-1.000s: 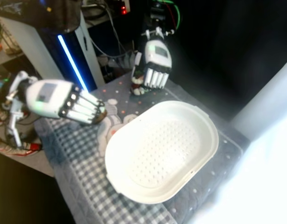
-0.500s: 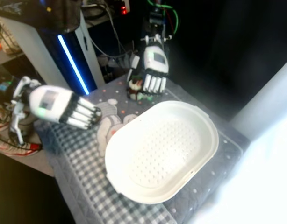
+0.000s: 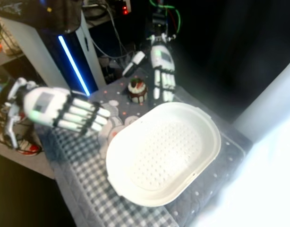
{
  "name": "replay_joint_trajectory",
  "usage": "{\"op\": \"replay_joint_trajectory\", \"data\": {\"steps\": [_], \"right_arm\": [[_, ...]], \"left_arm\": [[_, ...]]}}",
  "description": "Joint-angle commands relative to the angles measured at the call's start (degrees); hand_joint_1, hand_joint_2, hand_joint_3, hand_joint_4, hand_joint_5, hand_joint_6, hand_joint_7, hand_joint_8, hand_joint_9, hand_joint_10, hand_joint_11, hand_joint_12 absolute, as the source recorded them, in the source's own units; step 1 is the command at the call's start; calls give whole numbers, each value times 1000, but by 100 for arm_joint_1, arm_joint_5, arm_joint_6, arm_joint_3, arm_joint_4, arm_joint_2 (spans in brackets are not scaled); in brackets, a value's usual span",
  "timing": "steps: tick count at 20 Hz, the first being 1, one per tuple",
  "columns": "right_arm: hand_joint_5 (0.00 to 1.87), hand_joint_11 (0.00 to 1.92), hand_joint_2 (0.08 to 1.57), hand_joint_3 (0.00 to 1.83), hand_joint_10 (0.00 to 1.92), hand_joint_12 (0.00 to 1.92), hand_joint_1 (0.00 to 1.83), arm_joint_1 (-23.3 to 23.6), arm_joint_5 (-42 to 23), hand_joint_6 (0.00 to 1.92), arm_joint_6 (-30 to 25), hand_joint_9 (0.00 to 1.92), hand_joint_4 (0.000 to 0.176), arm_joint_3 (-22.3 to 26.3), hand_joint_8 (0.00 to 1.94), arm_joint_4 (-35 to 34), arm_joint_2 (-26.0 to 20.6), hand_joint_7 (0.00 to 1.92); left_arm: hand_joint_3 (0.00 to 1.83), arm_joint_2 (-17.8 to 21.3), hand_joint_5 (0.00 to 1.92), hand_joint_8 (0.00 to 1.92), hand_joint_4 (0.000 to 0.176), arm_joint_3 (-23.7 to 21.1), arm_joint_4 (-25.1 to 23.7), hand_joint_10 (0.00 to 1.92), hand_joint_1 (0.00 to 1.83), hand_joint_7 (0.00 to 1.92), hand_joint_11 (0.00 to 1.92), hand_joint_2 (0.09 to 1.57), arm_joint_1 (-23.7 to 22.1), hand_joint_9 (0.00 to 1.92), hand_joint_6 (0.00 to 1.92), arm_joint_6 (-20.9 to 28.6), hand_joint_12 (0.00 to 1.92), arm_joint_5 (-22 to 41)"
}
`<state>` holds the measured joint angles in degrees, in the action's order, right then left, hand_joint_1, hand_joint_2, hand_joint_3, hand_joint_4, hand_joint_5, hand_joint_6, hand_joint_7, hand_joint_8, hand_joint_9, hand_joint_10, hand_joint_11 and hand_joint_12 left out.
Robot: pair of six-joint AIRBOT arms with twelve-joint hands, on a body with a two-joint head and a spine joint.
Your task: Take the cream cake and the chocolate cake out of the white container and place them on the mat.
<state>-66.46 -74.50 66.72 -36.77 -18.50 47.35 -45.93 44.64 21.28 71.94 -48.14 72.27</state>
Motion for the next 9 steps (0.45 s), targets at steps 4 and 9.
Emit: {"op": "replay_joint_trajectory", "data": {"steps": [4, 9], "right_arm": [[193, 0, 1189, 20, 353, 1068, 345, 53, -2369, 257, -17, 128, 0, -265, 120, 14, -526, 273], [76, 0, 1273, 4, 539, 1261, 5, 563, -2650, 397, -16, 191, 8, -733, 123, -161, -796, 312]], "left_arm": [[3, 437, 638, 8, 13, 169, -98, 15, 674, 730, 561, 1193, -312, 798, 10, 142, 511, 2007], [0, 408, 567, 2, 0, 691, -333, 3, 403, 752, 825, 1267, -1446, 894, 3, -156, 106, 2361]]}}
